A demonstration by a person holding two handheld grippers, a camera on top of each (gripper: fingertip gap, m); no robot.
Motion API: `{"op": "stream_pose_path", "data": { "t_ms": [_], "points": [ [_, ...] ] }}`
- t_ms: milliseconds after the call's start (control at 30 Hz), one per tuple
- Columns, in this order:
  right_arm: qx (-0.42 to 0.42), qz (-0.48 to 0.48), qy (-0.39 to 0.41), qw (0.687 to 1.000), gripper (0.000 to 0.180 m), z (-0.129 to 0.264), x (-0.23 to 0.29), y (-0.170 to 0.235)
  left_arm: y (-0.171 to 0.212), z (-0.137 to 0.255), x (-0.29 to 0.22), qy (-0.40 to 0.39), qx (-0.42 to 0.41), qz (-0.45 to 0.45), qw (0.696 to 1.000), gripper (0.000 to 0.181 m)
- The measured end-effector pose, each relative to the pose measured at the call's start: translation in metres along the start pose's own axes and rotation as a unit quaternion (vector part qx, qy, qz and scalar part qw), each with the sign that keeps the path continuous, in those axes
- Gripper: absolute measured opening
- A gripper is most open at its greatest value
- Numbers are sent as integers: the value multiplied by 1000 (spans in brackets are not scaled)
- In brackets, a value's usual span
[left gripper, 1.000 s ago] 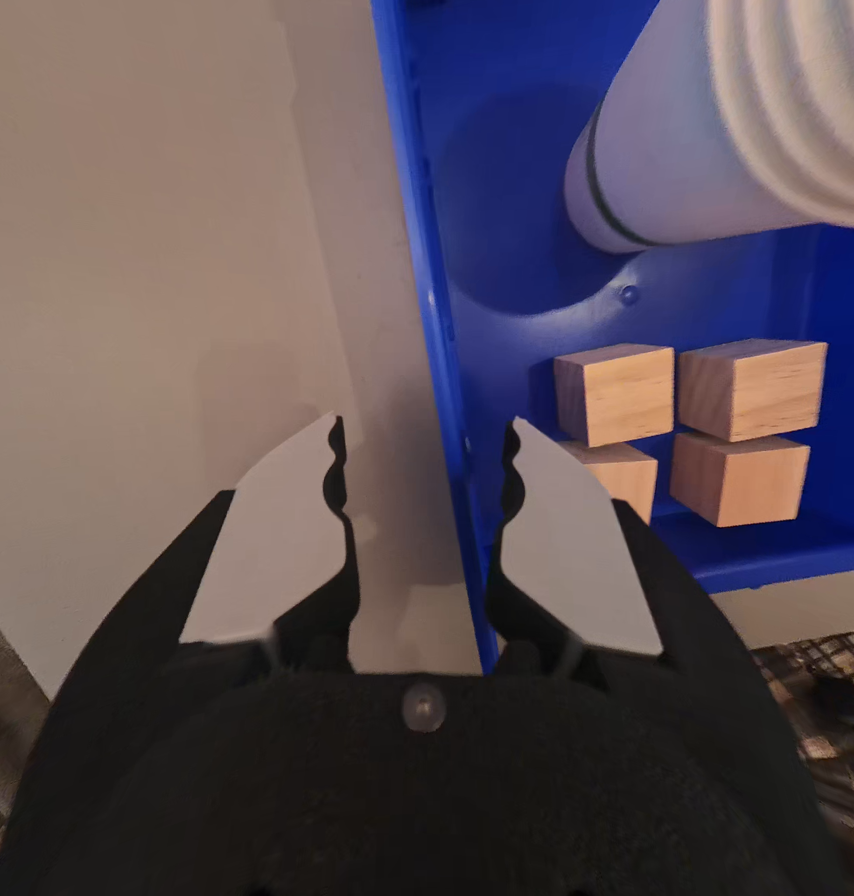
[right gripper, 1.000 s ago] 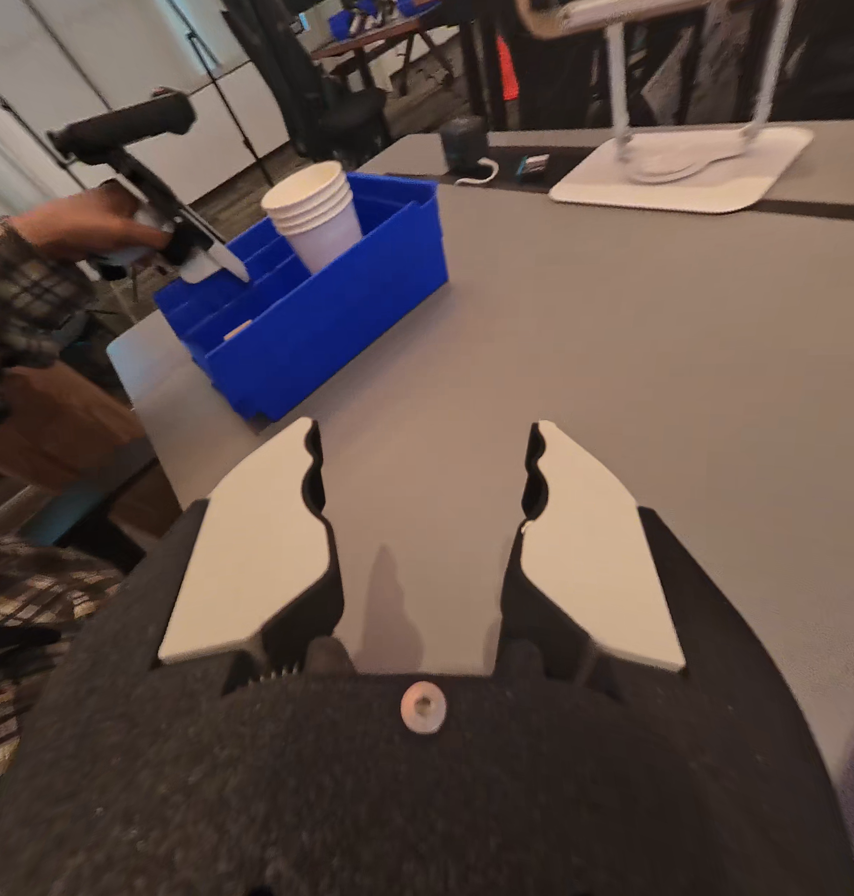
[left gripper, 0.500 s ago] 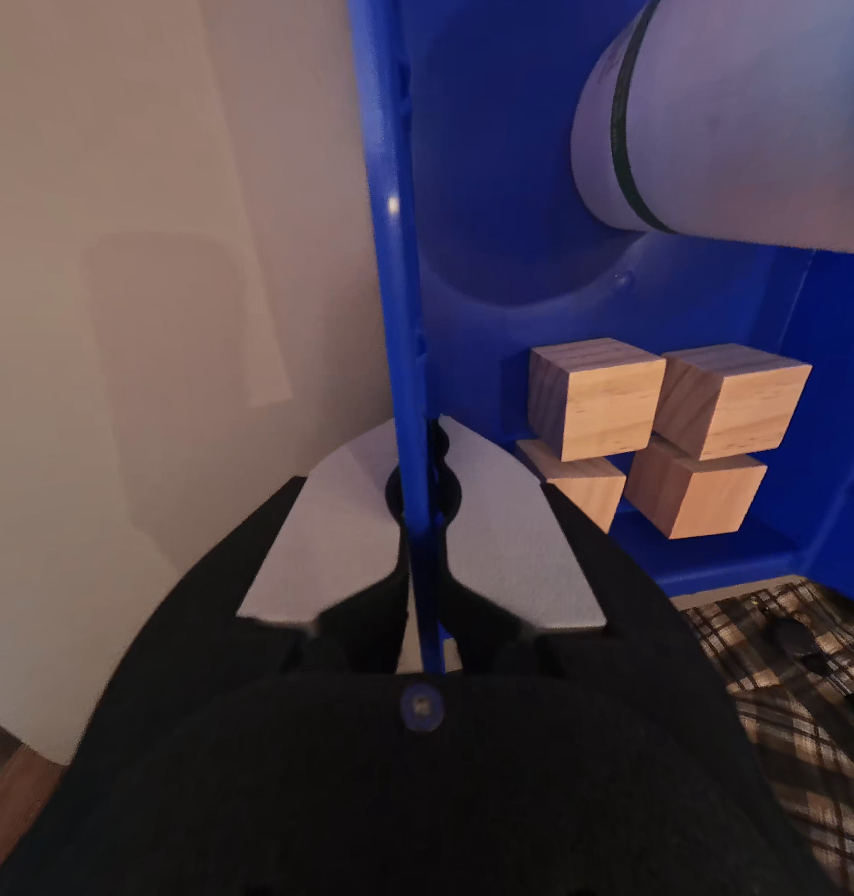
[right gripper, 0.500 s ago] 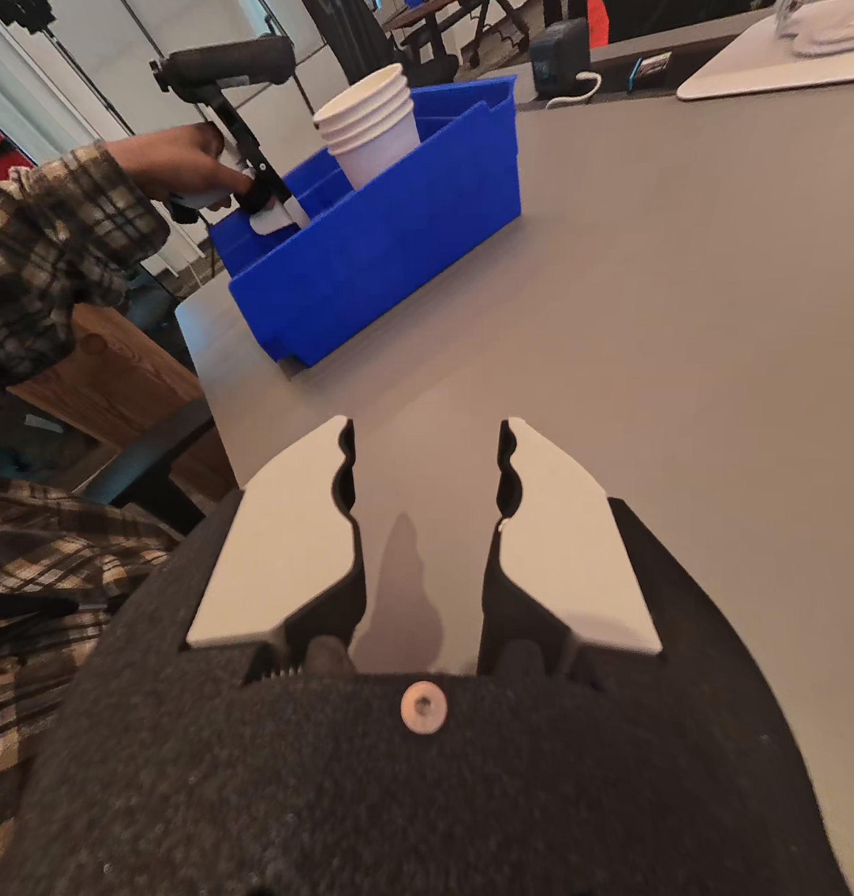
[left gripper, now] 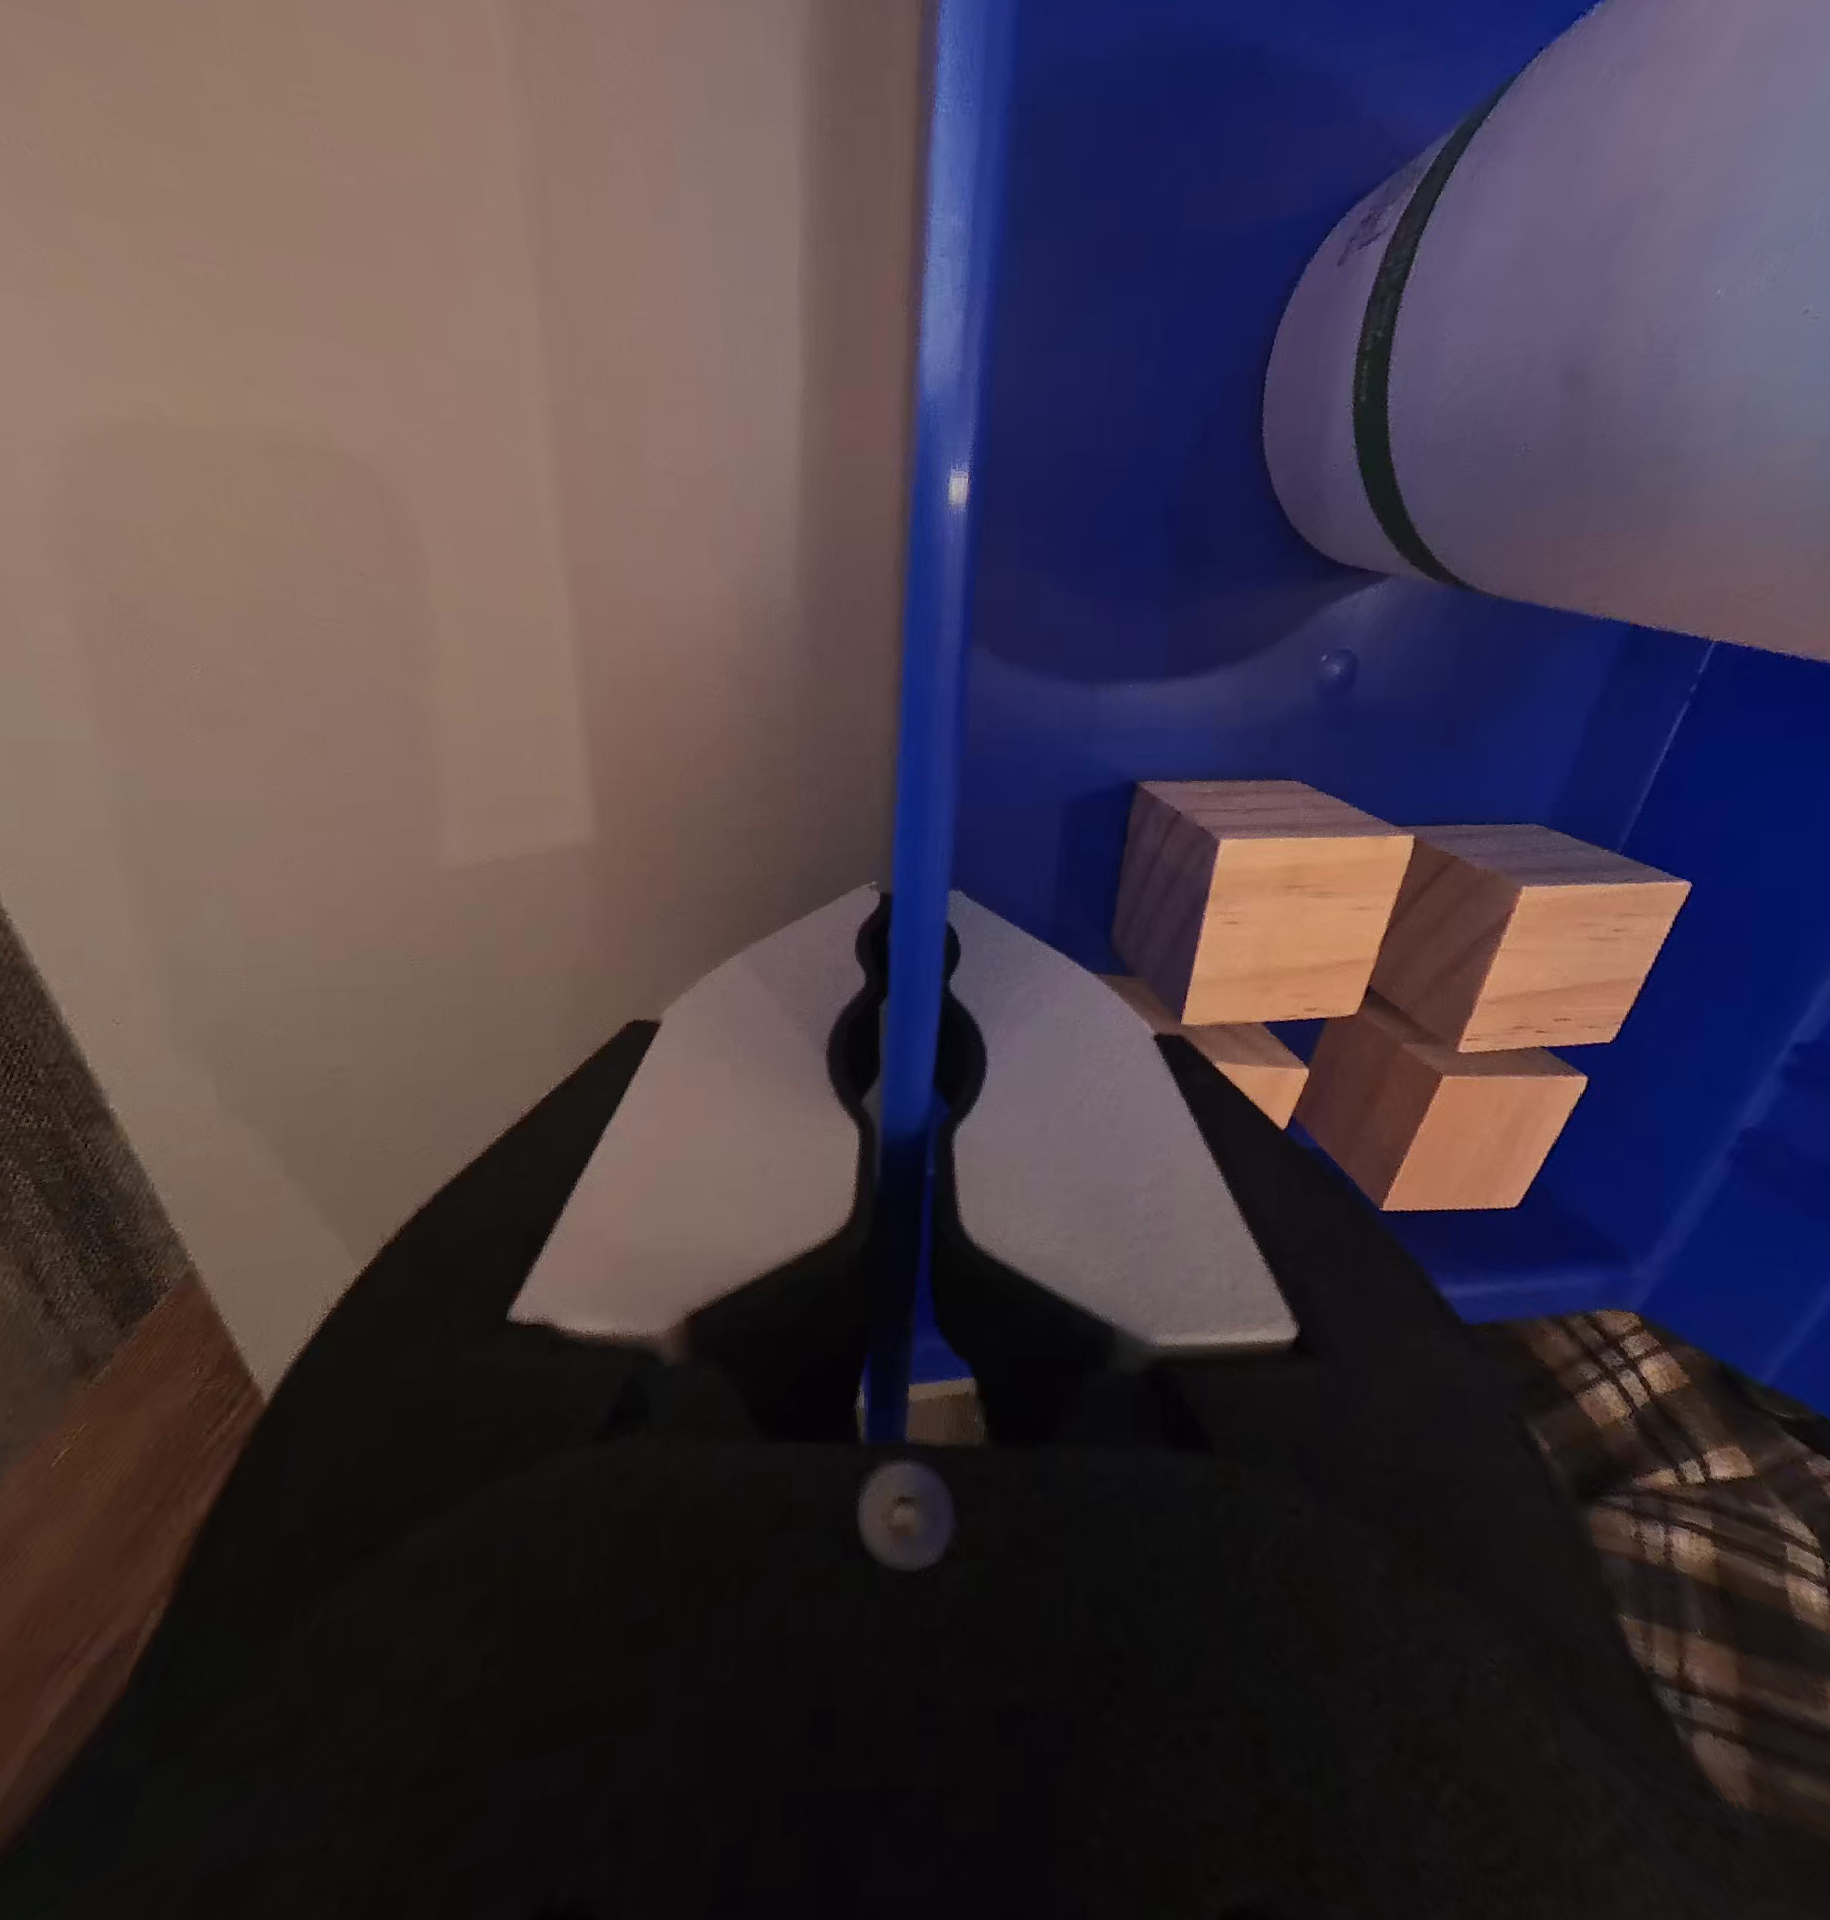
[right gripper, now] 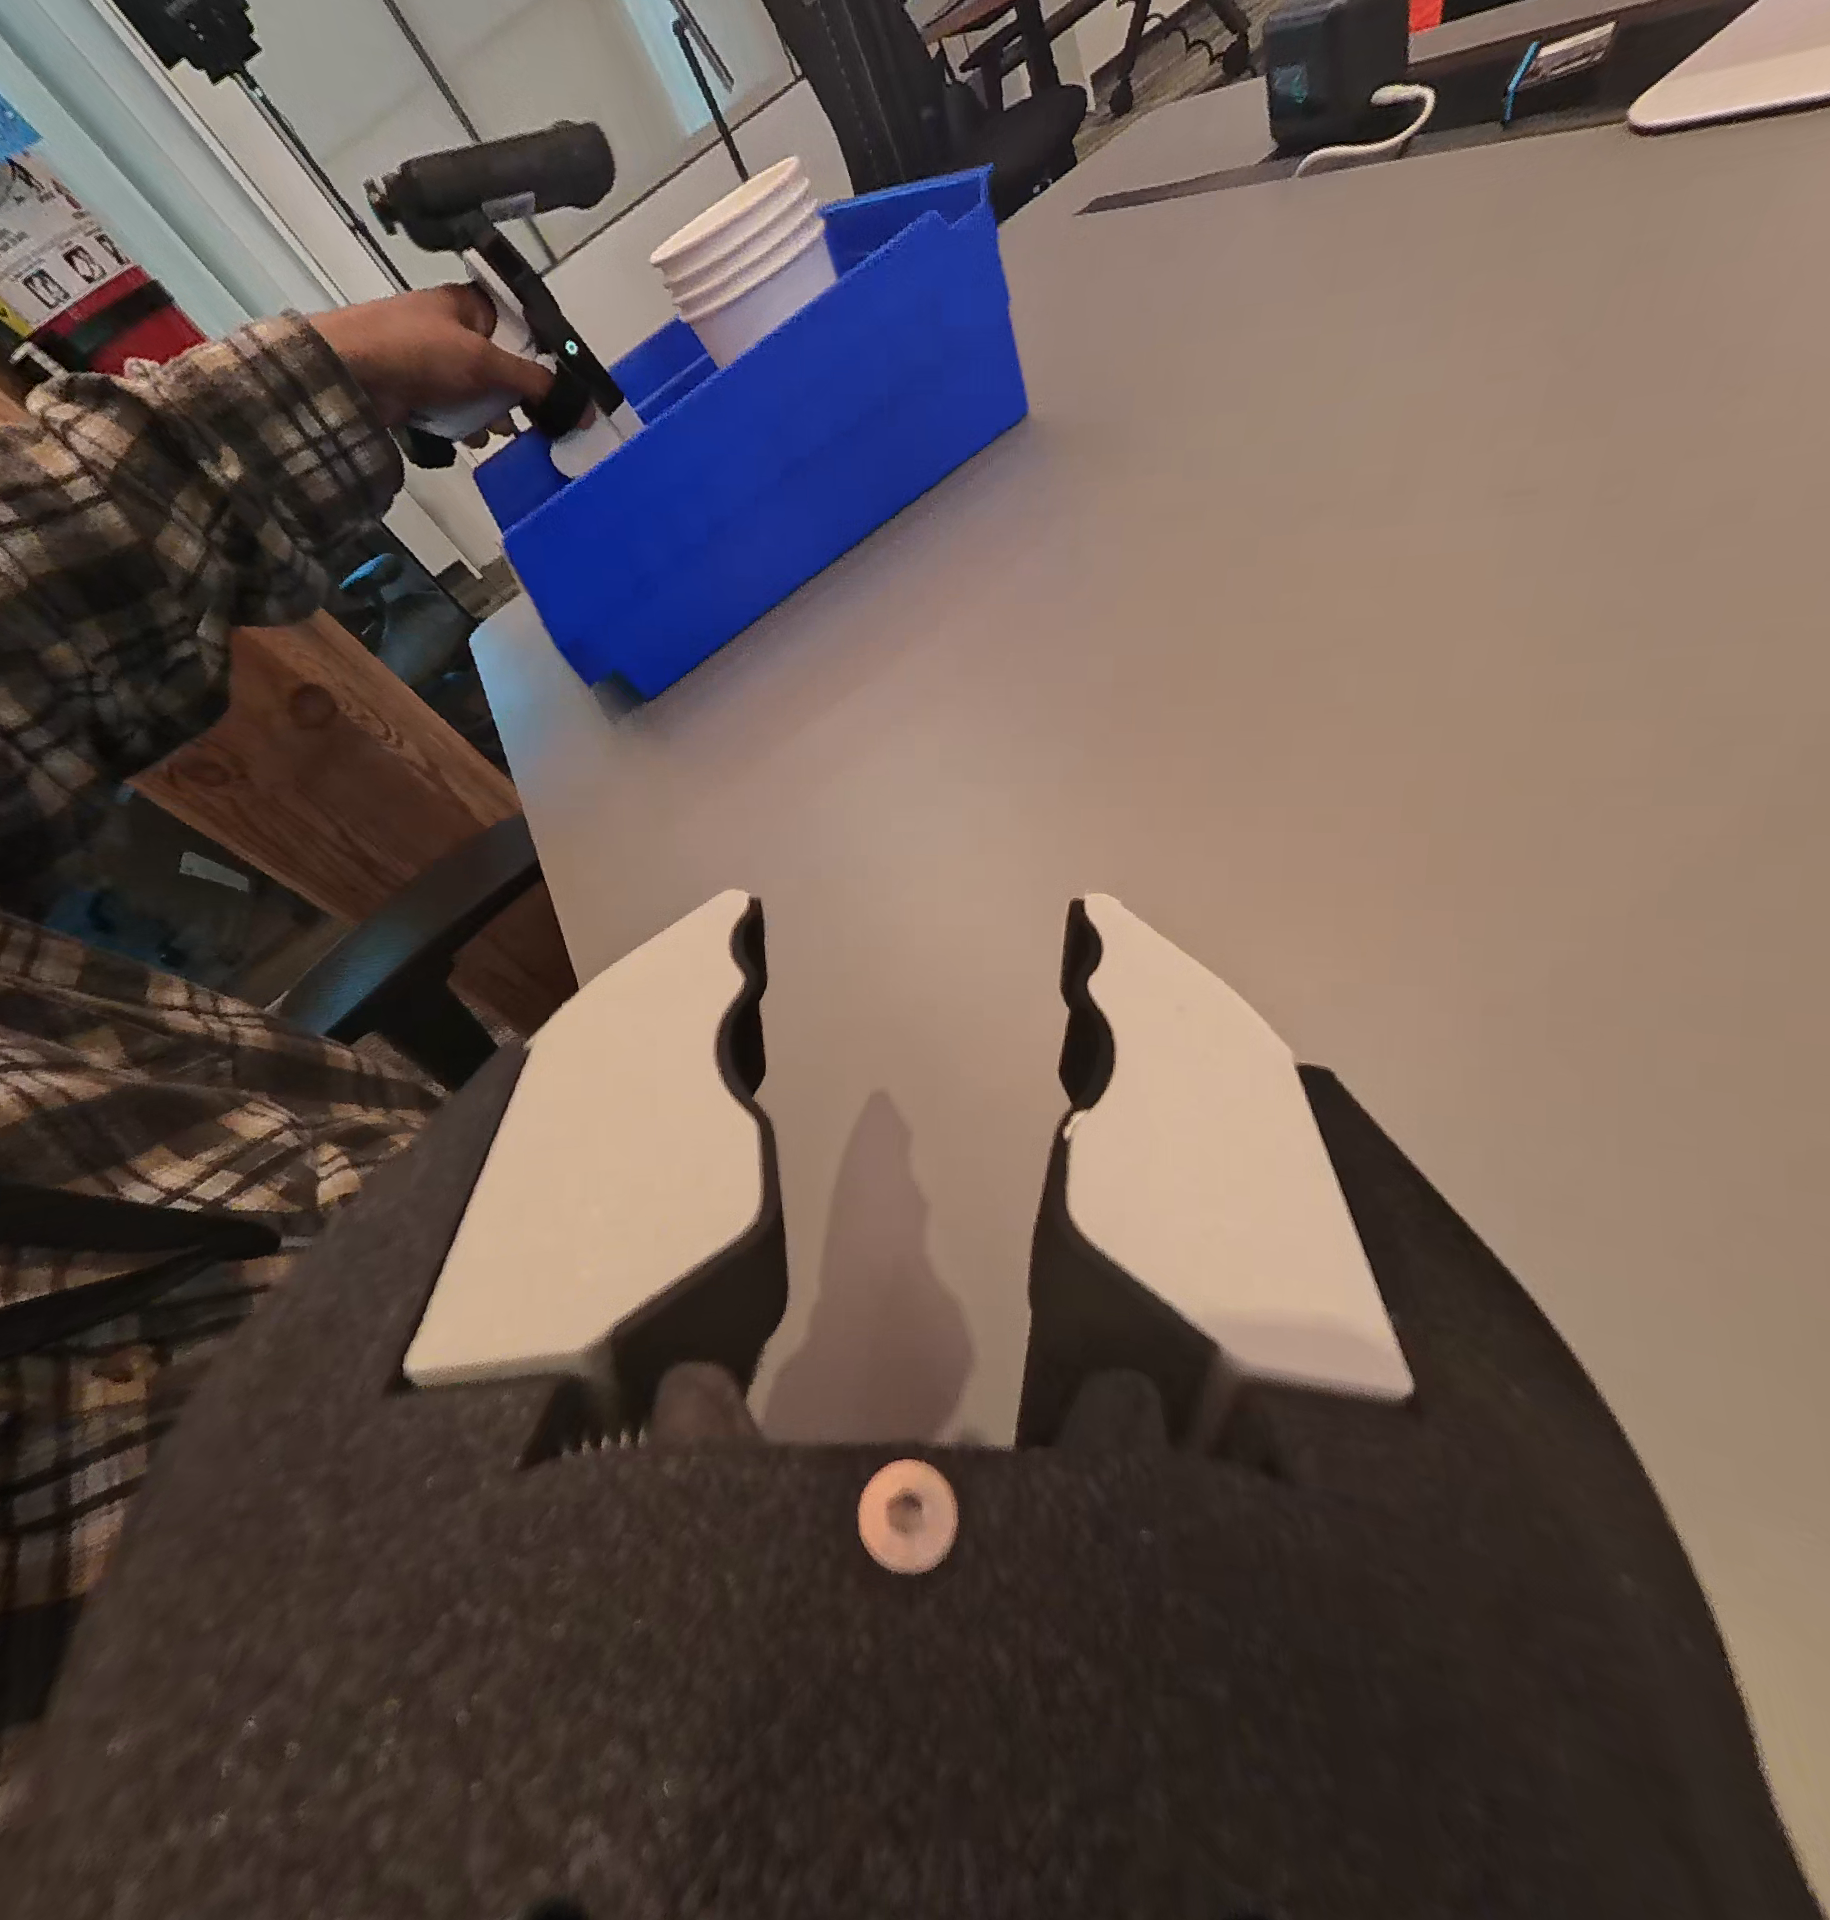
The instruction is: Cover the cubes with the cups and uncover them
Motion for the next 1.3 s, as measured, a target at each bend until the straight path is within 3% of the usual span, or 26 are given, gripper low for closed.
{"op": "stream_pose_path", "data": {
  "t_ms": [433,1300],
  "points": [
    [15,-11,-8,1000,54,-15,2,3,-2,12,73,16,-9,48,999,5],
    [19,-31,-11,999,53,-26,12,-1,-11,19,113,24,-22,84,996,5]
  ]
}}
Point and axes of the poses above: each gripper's, where its closed fingertips meet, z back along the fingers, y out of its underside, x = y × z across the jaws, the point moved 5 cm from there along z, back along the fingers, and after that the axes turned 10 degrees about x, right-handed, at the moved point
